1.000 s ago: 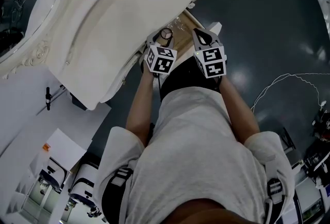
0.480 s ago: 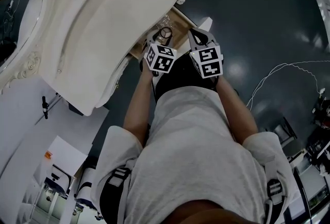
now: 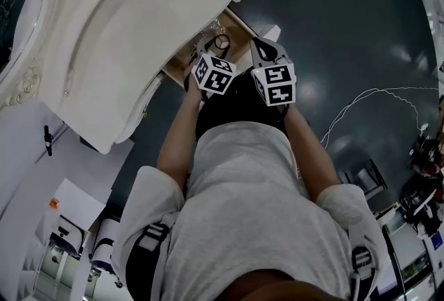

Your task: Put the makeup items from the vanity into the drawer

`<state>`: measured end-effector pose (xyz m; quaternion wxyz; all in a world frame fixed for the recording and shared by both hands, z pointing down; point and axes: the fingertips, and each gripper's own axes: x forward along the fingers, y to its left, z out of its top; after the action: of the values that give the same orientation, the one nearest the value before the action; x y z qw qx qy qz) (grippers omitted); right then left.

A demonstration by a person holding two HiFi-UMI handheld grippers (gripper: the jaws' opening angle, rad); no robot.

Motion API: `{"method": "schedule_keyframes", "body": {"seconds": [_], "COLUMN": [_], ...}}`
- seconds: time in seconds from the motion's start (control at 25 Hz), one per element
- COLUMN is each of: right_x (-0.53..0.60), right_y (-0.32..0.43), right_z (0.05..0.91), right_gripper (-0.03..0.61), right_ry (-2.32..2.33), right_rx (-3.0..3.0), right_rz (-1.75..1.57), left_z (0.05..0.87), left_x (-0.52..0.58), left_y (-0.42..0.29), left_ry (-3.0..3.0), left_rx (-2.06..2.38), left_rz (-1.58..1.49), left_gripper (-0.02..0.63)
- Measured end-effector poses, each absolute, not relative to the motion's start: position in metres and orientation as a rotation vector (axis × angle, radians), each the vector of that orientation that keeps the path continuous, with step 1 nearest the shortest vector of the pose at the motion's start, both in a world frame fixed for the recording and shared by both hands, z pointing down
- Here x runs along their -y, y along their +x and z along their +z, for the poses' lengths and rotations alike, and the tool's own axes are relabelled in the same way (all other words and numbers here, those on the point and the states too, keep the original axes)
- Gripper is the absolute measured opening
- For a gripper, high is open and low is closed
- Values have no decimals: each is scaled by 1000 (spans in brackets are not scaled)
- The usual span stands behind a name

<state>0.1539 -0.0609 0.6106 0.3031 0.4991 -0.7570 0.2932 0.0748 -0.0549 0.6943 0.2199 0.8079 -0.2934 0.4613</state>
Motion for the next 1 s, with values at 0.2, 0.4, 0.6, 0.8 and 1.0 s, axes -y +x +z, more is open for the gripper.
{"method": "schedule_keyframes", "body": {"seconds": [0.2,0.4,0.6,0.8,1.0], "right_x": [61,64,68,69,68], "right_y": [158,167,179,192,197], "right_z": [626,633,637,638,641], "right_gripper": [15,15,15,15,15], "right_ry": [1296,1316,1327,1334,1336], "right_rx": [2007,1995,1980,1963,1953], "right_rz": [787,802,814,812,821], "left_z": [710,730,748,761,772], "left_x": [59,64,67,69,71], "left_y": [77,80,87,94,96], "left_ry": [2190,2168,2128,2109,2098], "left_rx": [829,825,809,801,805], "left_rz": [1257,1273,1271,1292,1309], "left_gripper": [215,215,215,215,215]}}
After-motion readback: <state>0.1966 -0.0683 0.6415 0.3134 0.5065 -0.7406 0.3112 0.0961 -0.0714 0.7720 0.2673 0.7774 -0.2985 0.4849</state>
